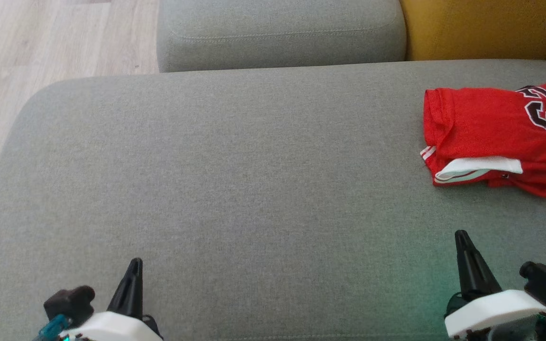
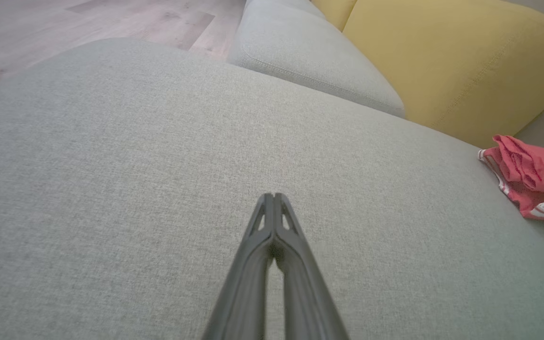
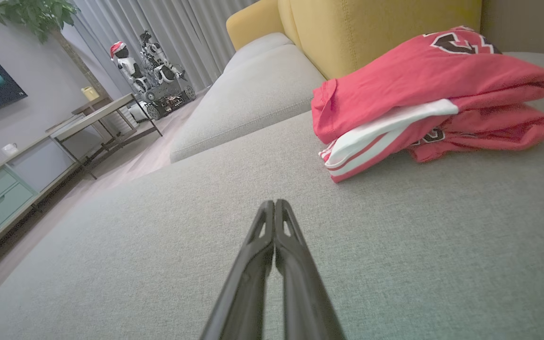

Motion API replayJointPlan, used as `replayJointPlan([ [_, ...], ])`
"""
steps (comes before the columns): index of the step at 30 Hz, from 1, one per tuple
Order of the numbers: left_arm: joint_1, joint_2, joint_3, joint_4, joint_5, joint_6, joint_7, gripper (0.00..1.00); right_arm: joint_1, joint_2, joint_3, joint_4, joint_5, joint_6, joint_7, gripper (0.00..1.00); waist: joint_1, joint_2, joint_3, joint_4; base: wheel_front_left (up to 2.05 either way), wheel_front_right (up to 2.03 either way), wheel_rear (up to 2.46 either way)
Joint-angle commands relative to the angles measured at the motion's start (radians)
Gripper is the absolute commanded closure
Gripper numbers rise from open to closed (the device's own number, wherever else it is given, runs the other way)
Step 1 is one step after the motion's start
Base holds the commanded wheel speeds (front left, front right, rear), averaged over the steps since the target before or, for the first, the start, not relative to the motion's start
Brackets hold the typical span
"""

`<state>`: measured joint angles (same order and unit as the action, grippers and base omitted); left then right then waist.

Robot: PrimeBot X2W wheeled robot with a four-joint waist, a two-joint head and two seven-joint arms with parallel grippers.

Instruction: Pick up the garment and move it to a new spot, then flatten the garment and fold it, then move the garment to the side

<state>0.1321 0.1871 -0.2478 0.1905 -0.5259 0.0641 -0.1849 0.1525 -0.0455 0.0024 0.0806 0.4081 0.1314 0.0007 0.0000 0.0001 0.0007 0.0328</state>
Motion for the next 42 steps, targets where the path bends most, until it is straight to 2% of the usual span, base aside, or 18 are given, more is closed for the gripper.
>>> replayJointPlan([
  [1, -0.056, 0.006, 0.021, -0.027, -0.026, -0.008, 0.004, 1.0, -0.052, -0.015, 0.0, -0.024, 0.032, 0.0, 0.004, 1.0, 0.0, -0.0001, 0.0, 0.0, 0.0, 0.0, 0.0],
  [42, -0.126, -0.039, 0.139, 0.003, -0.449, -0.081, 0.106, 1.0, -0.131, -0.028, -0.021, 0.048, 0.506, 0.0, 0.027, 1.0, 0.0, -0.0001, 0.001, -0.013, 0.0, 0.0, 0.0],
])
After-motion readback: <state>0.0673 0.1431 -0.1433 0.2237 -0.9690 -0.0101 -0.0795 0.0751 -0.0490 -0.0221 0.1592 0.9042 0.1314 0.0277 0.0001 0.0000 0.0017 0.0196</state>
